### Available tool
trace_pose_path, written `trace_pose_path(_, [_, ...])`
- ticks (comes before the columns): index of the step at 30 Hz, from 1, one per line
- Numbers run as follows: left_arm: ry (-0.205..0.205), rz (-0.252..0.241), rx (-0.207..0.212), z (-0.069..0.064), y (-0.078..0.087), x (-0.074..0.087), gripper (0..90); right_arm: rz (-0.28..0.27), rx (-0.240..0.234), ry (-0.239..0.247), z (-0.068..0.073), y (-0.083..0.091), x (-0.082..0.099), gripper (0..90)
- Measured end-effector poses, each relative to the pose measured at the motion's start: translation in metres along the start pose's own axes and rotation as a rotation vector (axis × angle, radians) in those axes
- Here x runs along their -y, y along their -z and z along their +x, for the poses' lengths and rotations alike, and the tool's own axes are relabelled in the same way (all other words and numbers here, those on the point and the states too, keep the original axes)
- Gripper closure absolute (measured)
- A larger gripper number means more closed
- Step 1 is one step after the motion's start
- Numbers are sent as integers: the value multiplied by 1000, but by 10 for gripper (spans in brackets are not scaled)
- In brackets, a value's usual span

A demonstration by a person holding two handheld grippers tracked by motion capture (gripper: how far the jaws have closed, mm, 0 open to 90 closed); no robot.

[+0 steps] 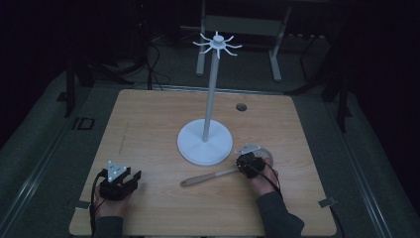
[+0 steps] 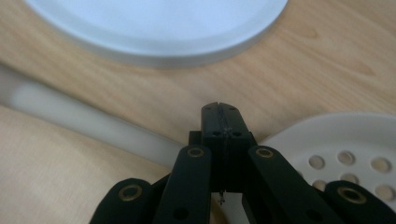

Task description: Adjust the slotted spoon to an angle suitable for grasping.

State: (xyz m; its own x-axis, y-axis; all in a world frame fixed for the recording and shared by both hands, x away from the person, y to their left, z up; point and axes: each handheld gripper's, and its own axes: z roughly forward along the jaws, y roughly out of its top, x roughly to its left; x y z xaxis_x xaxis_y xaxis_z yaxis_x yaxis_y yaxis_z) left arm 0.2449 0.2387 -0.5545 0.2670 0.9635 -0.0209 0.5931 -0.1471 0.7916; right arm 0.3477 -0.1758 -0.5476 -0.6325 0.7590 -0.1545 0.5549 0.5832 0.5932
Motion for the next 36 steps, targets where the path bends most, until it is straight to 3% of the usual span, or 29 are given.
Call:
trace_pose_path(4, [0,-1,-2,0,0,0,563,28,-11,4,3,8,6,900])
trace_pose_path(9, [-8,9,0,-1,-1,0,563,11,-30,2,6,20,21,900])
trace_pose_path(16, [-7,9,3,-2,-1,0,563,6,-72,-41,10,35,41,900])
trace_pose_path(22, [-10,7,1,-2,-1,0,563,67,-82,4,16,45,43,900])
trace_pose_path(26, [-12,6,0,-3,-1,0,563,70,-88,47,17,46,43,900])
trace_pose_path(30, [-12,5,-2,-3,-1,0,563,40,-123,67,16,47,41,895])
trace_pose_path(35, [-12,8,-1,-3,-4,0,563,-3,-138,132,19,51,32,851])
trace_pose_path(36, [-13,10,0,-3,-5,-1,563,-17,-141,170,21,53,25,832])
